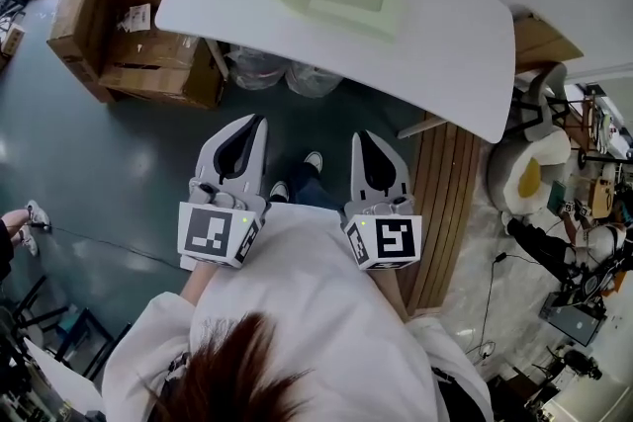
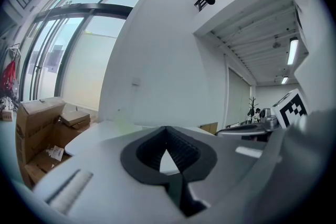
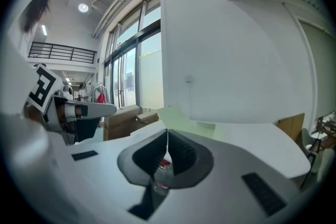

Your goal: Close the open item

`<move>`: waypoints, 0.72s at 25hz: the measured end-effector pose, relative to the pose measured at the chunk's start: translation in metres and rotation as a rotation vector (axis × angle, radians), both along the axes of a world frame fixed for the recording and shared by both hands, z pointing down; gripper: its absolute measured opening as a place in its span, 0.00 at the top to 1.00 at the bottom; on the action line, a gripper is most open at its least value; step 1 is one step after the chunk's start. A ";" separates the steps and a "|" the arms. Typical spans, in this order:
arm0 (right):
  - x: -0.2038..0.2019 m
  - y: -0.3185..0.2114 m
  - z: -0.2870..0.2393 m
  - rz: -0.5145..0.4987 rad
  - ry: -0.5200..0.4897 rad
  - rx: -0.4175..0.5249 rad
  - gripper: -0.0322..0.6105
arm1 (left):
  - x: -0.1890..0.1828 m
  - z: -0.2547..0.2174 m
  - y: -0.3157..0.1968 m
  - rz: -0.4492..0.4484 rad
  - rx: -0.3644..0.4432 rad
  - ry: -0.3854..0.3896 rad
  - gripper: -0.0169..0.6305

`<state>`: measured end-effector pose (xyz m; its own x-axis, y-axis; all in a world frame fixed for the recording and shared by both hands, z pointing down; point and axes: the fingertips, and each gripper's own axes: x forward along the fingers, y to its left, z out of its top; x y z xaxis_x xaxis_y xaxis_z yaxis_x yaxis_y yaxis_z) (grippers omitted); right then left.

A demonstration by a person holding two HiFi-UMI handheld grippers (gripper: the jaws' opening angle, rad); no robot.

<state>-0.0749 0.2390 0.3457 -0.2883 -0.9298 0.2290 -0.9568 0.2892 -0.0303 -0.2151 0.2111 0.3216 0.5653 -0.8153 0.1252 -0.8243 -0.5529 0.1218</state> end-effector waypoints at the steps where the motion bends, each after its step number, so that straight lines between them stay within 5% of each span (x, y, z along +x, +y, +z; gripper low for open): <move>1: 0.005 -0.007 -0.001 -0.002 0.000 0.001 0.93 | 0.005 -0.002 -0.007 0.000 0.005 0.000 0.96; 18: 0.090 -0.071 0.002 0.013 -0.020 -0.002 0.93 | 0.086 -0.014 -0.074 0.000 0.055 -0.002 0.96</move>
